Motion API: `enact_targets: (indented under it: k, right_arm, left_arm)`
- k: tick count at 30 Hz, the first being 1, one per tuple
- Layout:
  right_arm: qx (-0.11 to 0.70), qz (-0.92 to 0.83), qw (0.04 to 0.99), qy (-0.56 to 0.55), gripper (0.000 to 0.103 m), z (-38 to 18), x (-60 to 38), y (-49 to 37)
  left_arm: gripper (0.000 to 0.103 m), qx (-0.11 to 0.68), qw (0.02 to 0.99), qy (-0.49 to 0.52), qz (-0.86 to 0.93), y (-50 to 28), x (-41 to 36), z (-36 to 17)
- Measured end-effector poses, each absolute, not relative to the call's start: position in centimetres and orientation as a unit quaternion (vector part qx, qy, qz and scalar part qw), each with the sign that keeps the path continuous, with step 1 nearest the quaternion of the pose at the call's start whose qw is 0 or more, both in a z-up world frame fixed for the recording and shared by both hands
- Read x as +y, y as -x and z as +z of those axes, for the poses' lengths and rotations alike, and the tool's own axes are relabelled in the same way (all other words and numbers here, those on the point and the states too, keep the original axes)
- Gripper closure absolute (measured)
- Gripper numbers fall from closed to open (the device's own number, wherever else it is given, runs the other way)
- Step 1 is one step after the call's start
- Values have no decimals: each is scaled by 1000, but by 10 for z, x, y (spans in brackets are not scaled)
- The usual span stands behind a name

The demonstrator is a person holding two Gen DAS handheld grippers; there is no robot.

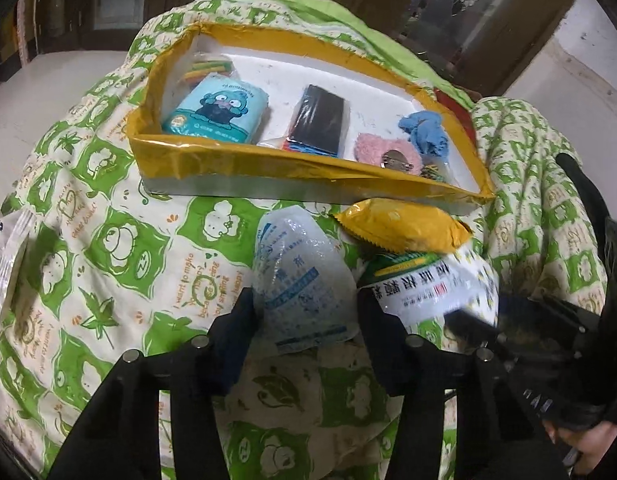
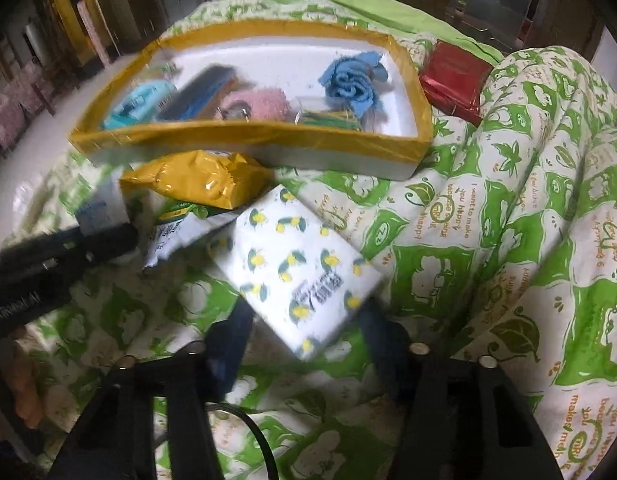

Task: Organize soft objects
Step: 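Reach the right tool toward the white printed tissue pack while the left tool approaches the white sachet, then grasp the white blue-printed sachet with the left tool while the right tool grasps the lemon-printed tissue pack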

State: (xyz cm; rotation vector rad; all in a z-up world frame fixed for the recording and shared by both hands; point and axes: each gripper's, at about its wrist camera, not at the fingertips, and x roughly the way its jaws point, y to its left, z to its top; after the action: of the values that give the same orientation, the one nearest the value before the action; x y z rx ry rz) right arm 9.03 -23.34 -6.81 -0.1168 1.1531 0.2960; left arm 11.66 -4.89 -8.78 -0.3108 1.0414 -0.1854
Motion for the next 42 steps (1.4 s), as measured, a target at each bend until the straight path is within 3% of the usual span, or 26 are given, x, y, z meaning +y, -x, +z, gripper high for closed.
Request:
enact_targets:
  k: [2,8,12,15,17,24,28,34,38,42]
  right_arm:
    - [536,152,830,26,62,-62,-240,-89]
    - [546,208,809,-61,71,-56,-257,-87]
    - [568,244,785,-49,71,-62,-242,-82]
    - [565,241,789,-21,61,-63,-233,-82]
    - [560,238,793,-19,36,-62,-233,-80]
    - [553,200,809,-5,35,-61,-233,-91]
    - [563,205,801,10,23,-62,-229,-99]
    - [551,183,813,53,23,-61,-218,-106]
    - [534,176,824,72,36,-57,-216,-104]
    - [547,183,813,80,40,-65,-214,-105]
  left_arm:
    - [53,485,857,147,-96,-111,-49,-85]
    - [53,471,864,142,-106,-99,-42,-79]
    - [53,472,862,151,-110,-98,-37,-78]
    - [53,477,860,148,-107,-99,-38,-81]
    - [53,479,859,145,-106,-98,-39,-82]
    - [53,485,857,137,-106,-100,-43,-86]
    - [53,486,858,130,-105,-100,-45,-87]
    - [53,487,857,129,-105,-100,-45,-89]
    - [53,486,857,129,-110,-100,-46,-89]
    - [53,486,856,131,-117,-101,-49,-89]
